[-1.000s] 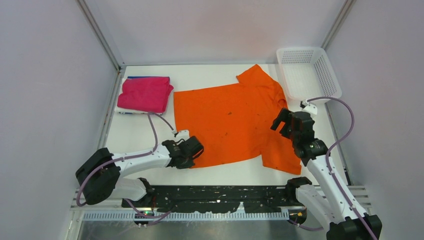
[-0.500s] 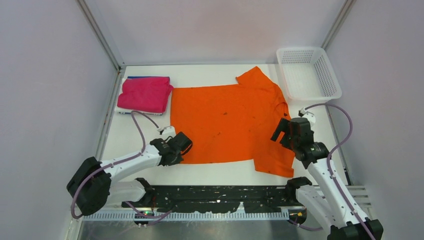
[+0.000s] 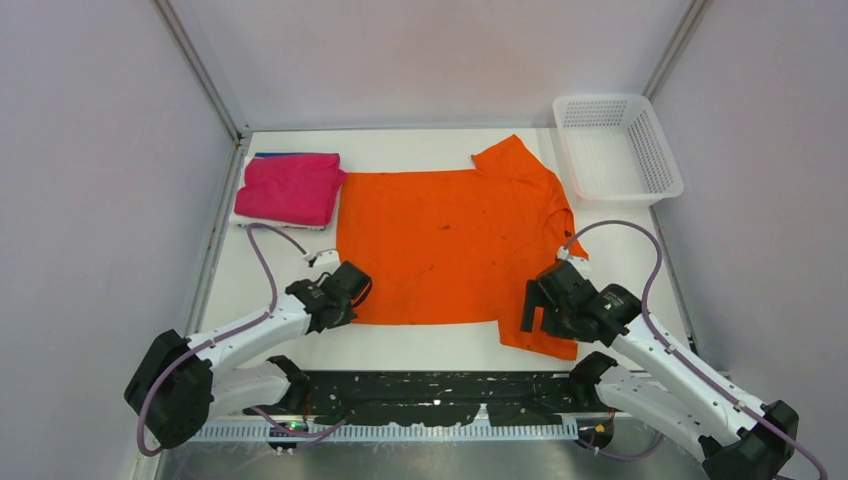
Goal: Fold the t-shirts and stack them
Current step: Grab the side of the flattened tshirt closest away from the robot with both arms
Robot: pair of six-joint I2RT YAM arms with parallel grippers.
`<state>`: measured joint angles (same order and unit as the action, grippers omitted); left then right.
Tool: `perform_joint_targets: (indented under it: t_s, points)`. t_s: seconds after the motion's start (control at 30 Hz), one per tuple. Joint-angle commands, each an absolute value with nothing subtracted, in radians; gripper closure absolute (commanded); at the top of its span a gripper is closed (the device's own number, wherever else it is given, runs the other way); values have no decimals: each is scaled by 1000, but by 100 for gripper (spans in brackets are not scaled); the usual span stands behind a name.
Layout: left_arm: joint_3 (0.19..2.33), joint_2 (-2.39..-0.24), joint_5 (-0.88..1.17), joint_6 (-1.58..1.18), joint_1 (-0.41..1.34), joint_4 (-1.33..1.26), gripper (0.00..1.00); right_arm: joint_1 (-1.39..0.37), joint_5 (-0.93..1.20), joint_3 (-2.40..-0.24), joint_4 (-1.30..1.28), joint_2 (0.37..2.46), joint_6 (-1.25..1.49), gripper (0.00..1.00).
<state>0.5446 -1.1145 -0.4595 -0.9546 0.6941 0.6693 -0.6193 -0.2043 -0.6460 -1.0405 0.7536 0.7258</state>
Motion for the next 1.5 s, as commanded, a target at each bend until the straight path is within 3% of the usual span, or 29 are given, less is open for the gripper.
perform_joint_targets:
  t_s: [0.0, 0.23, 0.77, 1.27, 1.47]
  points:
    - [525, -1082, -469, -925, 689, 626, 100, -641, -290, -637, -1108, 747, 889, 0]
    - [525, -1051, -453, -904, 689, 622, 100, -640, -146, -528, -884, 867, 906, 6]
    - [526, -1016, -483, -898, 687, 639, 100, -641, -170, -446, -791, 1000, 904, 22]
    - [553, -1003, -477, -920, 687, 717, 100, -662, -92, -453, -831, 959, 855, 80]
    - [504, -916, -428, -991, 689, 800, 100, -751, -98, -519, -984, 937, 896, 93]
